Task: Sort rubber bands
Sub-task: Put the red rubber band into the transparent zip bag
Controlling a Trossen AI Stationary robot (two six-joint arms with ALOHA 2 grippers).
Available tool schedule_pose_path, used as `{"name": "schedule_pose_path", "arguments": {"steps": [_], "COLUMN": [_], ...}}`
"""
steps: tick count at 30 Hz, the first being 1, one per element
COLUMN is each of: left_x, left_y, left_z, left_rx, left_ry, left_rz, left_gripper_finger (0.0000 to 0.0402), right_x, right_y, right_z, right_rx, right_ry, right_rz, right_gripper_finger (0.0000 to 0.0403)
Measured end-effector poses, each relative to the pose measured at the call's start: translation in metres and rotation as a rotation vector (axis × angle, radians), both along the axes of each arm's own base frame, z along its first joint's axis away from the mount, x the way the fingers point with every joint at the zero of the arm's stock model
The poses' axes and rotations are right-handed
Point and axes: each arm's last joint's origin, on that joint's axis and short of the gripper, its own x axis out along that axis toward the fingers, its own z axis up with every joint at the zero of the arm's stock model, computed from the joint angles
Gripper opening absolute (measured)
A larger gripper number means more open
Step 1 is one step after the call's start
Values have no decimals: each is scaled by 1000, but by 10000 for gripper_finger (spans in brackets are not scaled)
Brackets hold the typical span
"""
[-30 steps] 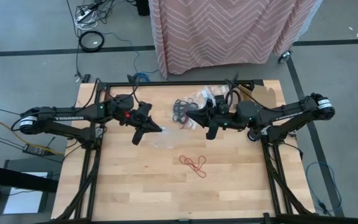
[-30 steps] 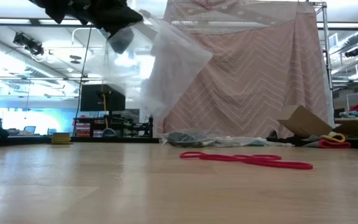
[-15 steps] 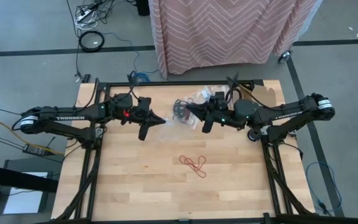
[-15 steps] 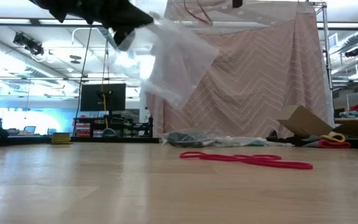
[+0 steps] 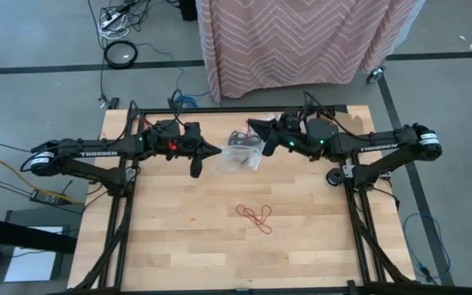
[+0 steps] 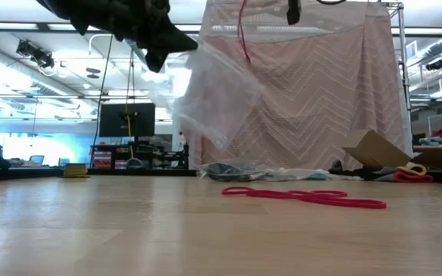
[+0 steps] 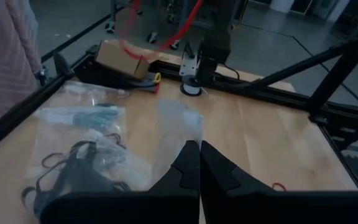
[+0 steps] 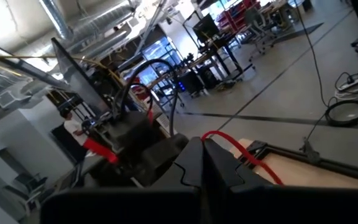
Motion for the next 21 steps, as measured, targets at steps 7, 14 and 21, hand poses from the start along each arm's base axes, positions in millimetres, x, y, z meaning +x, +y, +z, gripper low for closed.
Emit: {"name": "schedule_pose_path", "arguments": {"steps": [7,14,21], "left_x": [0,4,4], "left_y": [2,4,4], "left_z": [1,3,4], "left_rx": [9,13,-5], "left_ry": [-9,-51,-66], "left_rz": [30,31,32], "left_gripper_finger": [1,1,0], "right_x": [0,8,24], "right_y": [-2,-5,-9], "right_z": [0,-7,-21], "right_rx": [6,9,43], "right_ry": [-4,18,12], "right_rz": [-10,-22,-8], "right_gripper_finger": [0,0,0]}}
